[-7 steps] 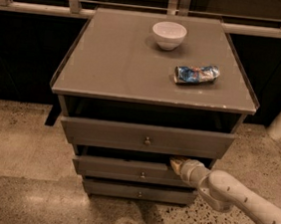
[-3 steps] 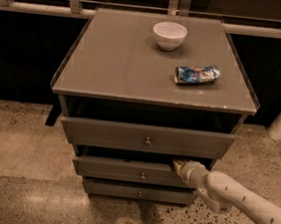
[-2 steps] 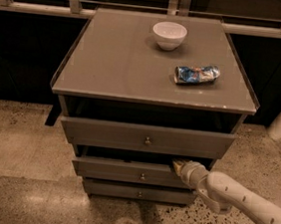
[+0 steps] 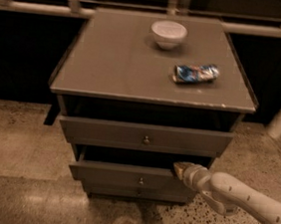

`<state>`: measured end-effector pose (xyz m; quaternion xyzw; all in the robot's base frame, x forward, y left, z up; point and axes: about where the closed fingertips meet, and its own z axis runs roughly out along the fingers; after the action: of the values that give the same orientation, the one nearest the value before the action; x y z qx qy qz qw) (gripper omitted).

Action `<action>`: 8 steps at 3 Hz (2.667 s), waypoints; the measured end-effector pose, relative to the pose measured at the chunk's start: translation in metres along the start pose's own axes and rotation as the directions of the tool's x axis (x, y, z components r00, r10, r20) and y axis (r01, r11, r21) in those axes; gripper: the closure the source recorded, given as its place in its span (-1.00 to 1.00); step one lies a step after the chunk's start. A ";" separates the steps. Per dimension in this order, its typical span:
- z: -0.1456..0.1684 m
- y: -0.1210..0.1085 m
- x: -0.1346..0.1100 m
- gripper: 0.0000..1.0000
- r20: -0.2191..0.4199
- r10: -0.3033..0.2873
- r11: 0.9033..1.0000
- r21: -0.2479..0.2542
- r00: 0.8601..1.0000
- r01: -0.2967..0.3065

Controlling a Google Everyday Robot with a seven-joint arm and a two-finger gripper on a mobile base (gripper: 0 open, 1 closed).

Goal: Open middle drawer

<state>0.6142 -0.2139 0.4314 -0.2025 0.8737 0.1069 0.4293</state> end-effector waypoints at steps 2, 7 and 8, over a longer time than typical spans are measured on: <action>-0.044 0.012 0.022 1.00 -0.092 -0.039 0.985 -0.169 0.995 0.023; -0.055 0.030 -0.002 1.00 -0.077 -0.119 0.942 -0.325 0.990 0.088; -0.045 0.030 0.017 1.00 -0.108 -0.083 0.952 -0.303 0.991 0.047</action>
Offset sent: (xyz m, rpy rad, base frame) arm -0.1147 -0.0077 0.0253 0.1192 0.2565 0.3767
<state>0.5597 -0.2075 0.4457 -0.2997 0.8642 0.2118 0.3441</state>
